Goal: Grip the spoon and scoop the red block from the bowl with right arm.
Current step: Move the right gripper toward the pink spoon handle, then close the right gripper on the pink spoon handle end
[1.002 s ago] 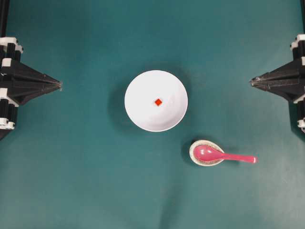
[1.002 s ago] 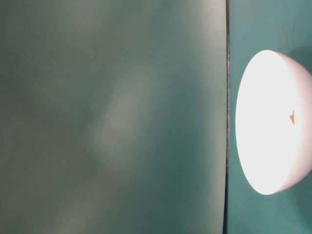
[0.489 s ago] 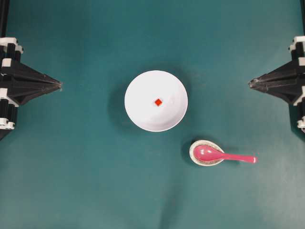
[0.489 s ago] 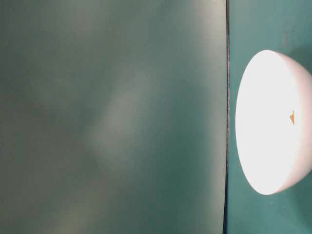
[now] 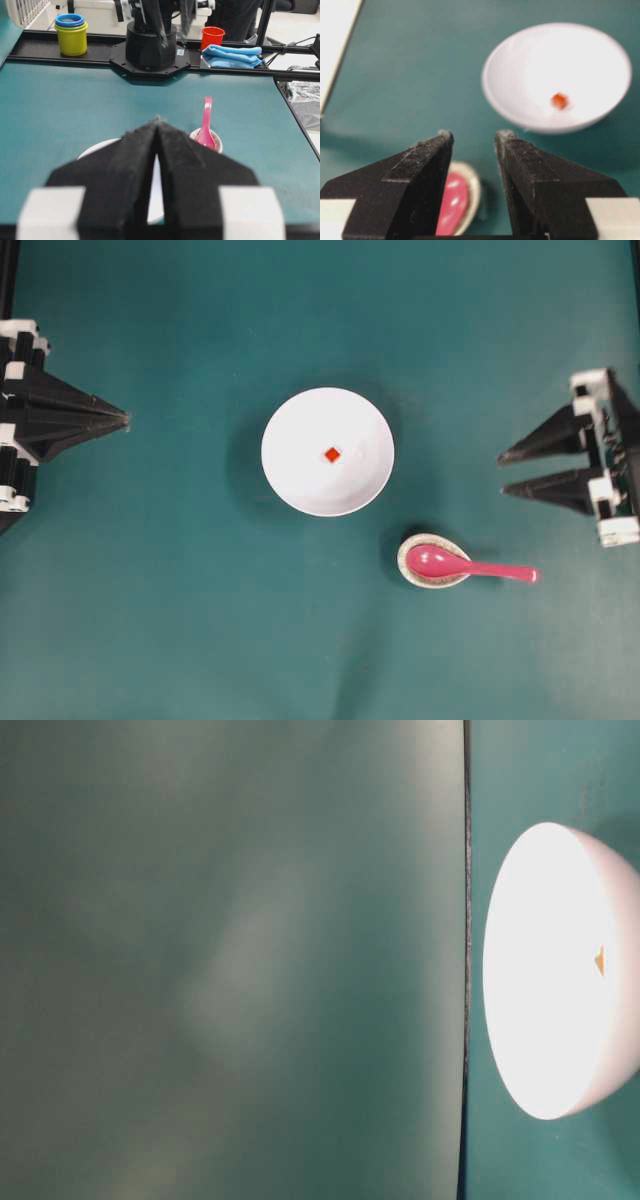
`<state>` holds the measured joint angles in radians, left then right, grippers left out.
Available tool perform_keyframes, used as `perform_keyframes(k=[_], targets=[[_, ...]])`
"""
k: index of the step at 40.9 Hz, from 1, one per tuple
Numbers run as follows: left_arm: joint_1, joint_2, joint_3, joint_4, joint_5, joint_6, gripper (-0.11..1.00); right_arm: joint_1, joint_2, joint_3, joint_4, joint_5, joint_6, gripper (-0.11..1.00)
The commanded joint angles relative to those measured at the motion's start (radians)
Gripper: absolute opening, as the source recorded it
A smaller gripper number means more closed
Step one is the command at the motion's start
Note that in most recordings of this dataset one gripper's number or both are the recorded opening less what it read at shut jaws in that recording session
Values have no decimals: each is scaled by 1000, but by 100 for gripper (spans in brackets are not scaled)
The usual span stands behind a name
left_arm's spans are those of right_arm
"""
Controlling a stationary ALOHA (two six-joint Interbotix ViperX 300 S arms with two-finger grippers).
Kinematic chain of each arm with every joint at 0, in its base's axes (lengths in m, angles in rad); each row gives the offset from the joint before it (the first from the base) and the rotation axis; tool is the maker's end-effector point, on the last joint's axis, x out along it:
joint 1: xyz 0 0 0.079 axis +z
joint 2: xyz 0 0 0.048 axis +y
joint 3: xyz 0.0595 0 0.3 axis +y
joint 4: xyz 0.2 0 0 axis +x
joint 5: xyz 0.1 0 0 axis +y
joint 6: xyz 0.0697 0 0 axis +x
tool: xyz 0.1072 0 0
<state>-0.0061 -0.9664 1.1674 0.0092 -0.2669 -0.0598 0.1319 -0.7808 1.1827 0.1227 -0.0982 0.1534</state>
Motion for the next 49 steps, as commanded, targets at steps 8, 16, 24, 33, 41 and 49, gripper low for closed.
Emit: perform_keyframes(k=[8, 16, 24, 33, 41, 49], targets=[[-2, 9, -28, 3, -11, 0, 0, 156, 195, 52, 141, -351, 3, 47], [-2, 9, -28, 3, -14, 2, 0, 308, 365, 87, 290, -552, 2, 47], [-2, 11, -28, 3, -18, 2, 0, 468, 503, 118, 485, -676, 2, 47], [-2, 12, -28, 3, -18, 0, 0, 557, 554, 147, 626, -721, -8, 47], [-2, 14, -26, 3, -18, -8, 0, 584, 561, 153, 664, -713, -8, 47], [-2, 14, -28, 3, -15, -21, 0, 600, 575, 143, 686, -669, -8, 47]])
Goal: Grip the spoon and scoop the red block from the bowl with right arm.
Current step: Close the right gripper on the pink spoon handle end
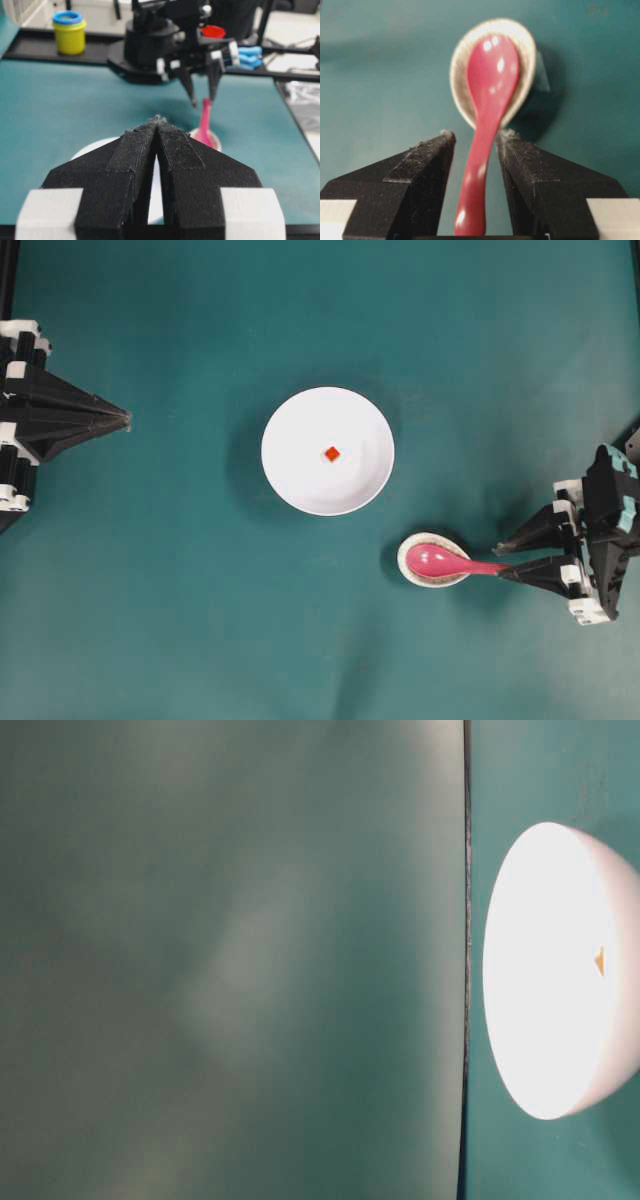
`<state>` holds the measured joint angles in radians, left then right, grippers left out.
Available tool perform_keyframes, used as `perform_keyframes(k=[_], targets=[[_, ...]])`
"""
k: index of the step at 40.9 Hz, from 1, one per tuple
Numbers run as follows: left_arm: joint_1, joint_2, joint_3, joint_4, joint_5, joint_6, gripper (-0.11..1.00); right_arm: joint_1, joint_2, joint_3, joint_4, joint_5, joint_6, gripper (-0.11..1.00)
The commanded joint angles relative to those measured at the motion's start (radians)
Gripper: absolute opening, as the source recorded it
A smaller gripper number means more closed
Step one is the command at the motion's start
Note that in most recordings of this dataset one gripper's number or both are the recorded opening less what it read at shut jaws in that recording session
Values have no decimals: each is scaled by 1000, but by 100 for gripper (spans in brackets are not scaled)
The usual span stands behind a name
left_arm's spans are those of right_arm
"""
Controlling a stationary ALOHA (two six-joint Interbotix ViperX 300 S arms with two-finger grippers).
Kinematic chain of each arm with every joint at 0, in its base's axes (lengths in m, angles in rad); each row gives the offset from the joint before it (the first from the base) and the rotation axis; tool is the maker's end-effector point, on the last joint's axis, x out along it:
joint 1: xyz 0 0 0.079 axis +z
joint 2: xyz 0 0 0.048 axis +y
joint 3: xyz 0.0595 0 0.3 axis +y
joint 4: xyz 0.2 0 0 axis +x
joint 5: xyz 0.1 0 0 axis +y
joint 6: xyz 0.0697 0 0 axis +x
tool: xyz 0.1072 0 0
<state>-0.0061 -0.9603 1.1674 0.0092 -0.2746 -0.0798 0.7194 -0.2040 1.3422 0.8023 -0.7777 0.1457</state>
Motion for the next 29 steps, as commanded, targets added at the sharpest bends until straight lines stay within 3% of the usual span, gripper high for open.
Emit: perform_keyframes(k=[1, 17, 29], targets=[[-2, 8, -26, 3, -6, -2, 0, 12, 0, -17, 9, 18, 0, 47], [0, 8, -25, 3, -3, -2, 0, 17, 41, -38, 12, 80, 0, 47], [-2, 9, -23, 3, 5, -2, 0, 17, 74, -38, 11, 71, -57, 47]])
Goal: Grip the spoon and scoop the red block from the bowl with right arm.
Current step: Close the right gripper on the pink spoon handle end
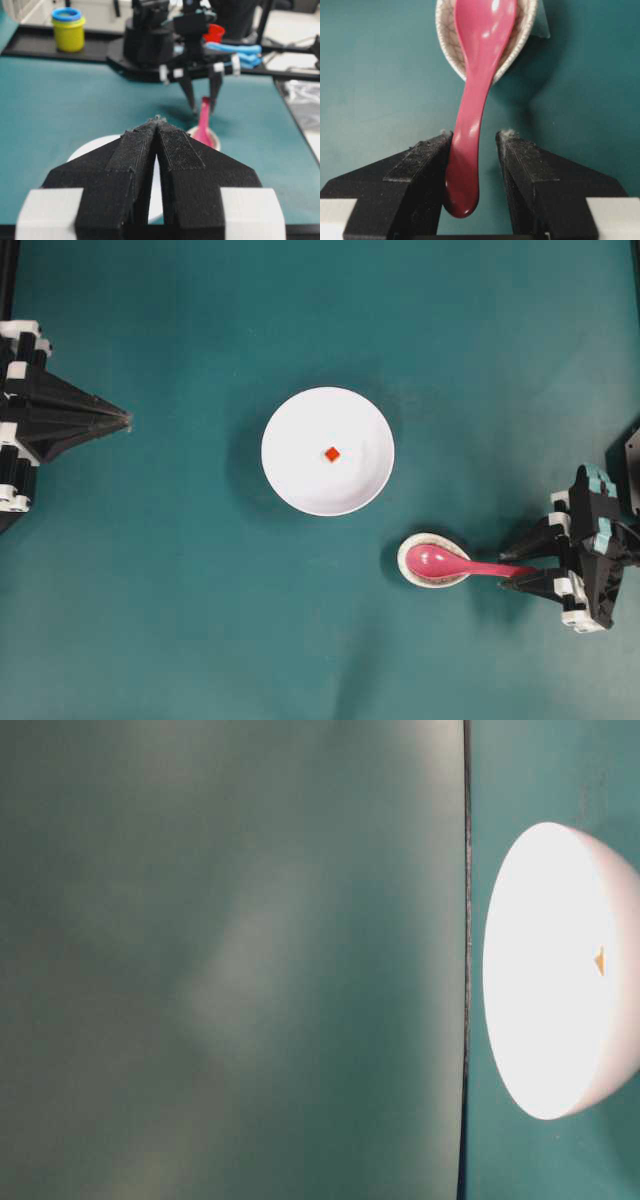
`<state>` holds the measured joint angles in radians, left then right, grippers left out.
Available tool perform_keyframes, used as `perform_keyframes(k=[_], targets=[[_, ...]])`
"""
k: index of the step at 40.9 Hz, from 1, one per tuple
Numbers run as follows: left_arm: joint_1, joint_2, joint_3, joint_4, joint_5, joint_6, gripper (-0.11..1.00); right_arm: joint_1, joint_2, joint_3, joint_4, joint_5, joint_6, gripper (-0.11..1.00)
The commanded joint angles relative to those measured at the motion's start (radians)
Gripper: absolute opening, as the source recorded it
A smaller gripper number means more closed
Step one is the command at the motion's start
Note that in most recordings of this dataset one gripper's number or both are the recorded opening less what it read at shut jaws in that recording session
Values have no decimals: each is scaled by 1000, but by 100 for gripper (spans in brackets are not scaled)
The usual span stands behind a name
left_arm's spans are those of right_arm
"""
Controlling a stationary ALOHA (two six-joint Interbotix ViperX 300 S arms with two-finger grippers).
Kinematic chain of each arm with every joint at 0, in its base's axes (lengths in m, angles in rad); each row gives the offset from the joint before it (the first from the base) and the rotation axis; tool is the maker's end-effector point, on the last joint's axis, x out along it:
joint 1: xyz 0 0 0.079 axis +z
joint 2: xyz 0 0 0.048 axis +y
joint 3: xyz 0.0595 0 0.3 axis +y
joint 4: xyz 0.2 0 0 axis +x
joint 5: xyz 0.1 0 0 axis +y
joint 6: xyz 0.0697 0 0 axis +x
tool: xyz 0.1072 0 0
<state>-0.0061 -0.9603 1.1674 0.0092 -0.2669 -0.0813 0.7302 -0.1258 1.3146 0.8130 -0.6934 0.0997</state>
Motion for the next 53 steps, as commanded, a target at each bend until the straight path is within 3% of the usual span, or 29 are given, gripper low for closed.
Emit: perform_keyframes(k=[1, 40, 53], targets=[[0, 8, -23, 3, -2, 0, 0, 6, -5, -9, 0, -15, -14, 47], [8, 9, -21, 3, 0, 0, 0, 6, -5, 14, 0, -78, -51, 47], [8, 9, -21, 3, 0, 0, 0, 6, -5, 15, -2, -78, -55, 40]])
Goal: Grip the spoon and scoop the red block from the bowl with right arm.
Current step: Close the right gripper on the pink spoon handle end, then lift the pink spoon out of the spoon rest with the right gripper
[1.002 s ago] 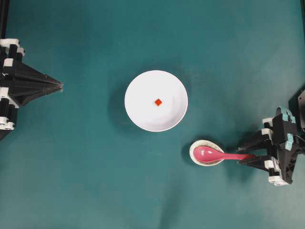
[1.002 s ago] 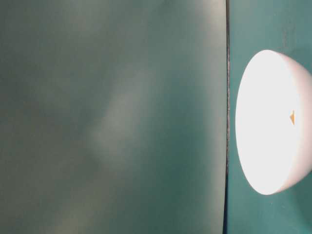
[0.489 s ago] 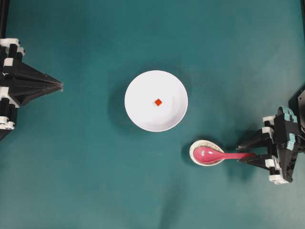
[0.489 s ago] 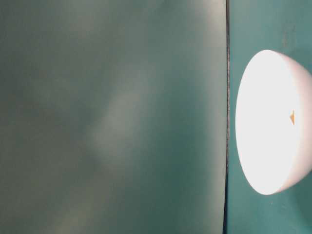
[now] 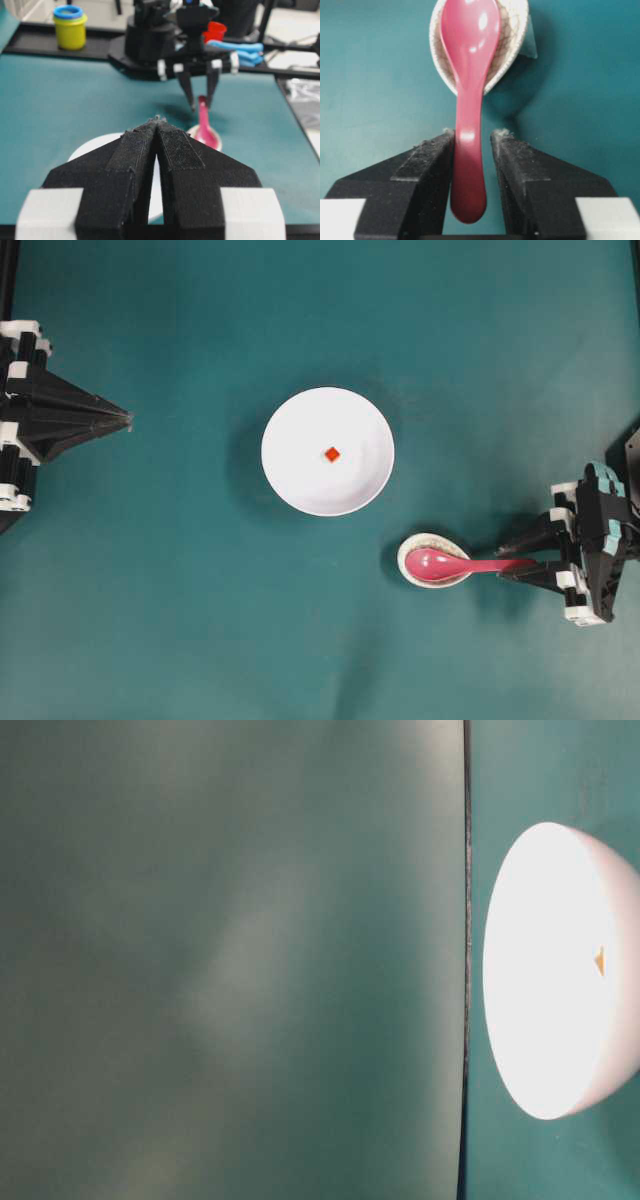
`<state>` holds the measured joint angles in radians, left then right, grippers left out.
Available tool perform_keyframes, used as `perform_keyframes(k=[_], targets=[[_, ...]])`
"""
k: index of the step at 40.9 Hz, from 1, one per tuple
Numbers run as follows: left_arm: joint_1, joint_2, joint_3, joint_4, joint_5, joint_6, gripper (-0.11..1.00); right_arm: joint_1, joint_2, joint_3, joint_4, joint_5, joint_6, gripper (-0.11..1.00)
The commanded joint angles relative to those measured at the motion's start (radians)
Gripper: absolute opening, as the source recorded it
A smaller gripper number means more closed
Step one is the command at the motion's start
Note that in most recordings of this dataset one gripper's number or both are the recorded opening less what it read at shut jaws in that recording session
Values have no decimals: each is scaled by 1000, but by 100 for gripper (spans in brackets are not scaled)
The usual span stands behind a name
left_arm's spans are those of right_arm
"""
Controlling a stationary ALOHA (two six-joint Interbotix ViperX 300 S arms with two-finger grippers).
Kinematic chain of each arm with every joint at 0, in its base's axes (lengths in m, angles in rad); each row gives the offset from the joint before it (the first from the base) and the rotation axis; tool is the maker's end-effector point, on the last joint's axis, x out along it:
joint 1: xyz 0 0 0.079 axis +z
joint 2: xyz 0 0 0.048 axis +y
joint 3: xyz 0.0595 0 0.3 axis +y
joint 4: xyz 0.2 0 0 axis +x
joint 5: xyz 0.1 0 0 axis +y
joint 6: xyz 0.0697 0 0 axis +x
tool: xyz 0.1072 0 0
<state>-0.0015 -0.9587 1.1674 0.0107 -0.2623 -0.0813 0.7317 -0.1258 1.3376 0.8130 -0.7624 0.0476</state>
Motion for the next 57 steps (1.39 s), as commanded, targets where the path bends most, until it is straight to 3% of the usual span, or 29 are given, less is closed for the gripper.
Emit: perform_keyframes(k=[1, 13, 24, 30, 38, 48, 52, 57], targets=[[3, 8, -20, 2, -5, 0, 0, 5, -5, -8, -2, -9, -3, 39], [3, 6, -20, 2, 9, 0, 0, 5, -6, -9, -3, -11, -8, 25], [3, 8, -20, 2, 18, 0, 0, 3, -26, -31, -5, -14, -6, 24], [3, 8, -20, 2, 18, 0, 0, -35, -60, -71, -5, 2, -6, 24], [3, 8, -20, 2, 15, 0, 0, -184, -80, -155, -5, 94, -2, 24], [3, 8, -21, 2, 26, -2, 0, -456, -80, -316, -21, 410, -20, 24], [3, 8, -21, 2, 41, -2, 0, -546, -80, -380, -57, 566, -61, 24], [3, 6, -21, 2, 54, -2, 0, -601, -80, -463, -110, 706, -147, 24]])
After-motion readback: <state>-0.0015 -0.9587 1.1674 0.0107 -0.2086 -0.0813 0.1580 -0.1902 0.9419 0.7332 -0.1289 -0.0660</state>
